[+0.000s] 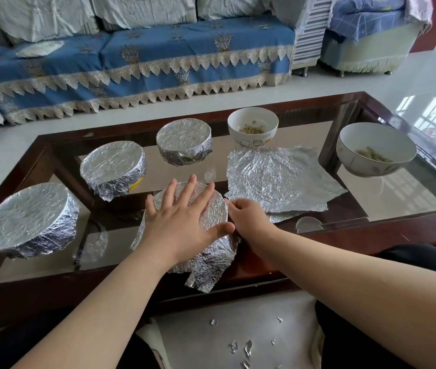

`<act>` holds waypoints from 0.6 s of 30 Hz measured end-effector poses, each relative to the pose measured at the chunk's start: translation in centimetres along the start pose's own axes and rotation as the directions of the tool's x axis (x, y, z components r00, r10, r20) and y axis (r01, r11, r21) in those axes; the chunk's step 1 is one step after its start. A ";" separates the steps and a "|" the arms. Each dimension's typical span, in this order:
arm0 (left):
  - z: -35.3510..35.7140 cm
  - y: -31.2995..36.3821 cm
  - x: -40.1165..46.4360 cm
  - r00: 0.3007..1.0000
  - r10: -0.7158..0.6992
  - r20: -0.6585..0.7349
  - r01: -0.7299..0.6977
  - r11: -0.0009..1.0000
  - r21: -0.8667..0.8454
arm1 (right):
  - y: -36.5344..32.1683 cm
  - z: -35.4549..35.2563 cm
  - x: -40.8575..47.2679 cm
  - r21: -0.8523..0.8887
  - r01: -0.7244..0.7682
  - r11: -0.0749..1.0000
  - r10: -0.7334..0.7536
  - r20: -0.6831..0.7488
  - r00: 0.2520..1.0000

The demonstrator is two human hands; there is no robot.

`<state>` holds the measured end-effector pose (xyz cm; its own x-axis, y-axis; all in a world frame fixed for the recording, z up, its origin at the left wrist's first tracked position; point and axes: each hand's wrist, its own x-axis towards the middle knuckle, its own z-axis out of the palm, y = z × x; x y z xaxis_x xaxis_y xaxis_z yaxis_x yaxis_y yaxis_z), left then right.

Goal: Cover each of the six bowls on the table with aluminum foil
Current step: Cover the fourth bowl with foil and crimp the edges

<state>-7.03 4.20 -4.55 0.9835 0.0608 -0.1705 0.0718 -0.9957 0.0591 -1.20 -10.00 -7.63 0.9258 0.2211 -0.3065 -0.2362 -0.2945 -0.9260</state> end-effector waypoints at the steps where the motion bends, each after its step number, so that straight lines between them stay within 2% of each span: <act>1: 0.0 0.0 0.0 1.000 -0.003 0.000 0.003 1.000 0.002 | -0.2 -0.1 0.1 -0.023 0.007 1.000 -0.007 0.004 1.000; 6: 0.1 0.0 0.1 1.000 -0.004 -0.011 0.004 1.000 0.000 | 0.0 -0.2 0.3 -0.068 0.042 0.997 -0.042 0.001 0.999; 13: 0.2 -0.1 0.1 1.000 -0.004 -0.020 0.004 1.000 -0.003 | 1.3 0.8 1.0 -0.094 0.123 0.988 -0.133 -0.109 0.985; 18: 0.4 -0.2 0.2 1.000 -0.008 -0.019 0.008 1.000 -0.007 | 1.5 0.9 1.1 -0.119 0.126 0.985 -0.138 -0.099 0.985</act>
<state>-6.91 4.34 -4.95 0.9859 0.0702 -0.1518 0.0808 -0.9946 0.0647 -0.78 -9.37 -9.61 0.9743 0.1661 -0.1524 -0.0811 -0.3727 -0.9244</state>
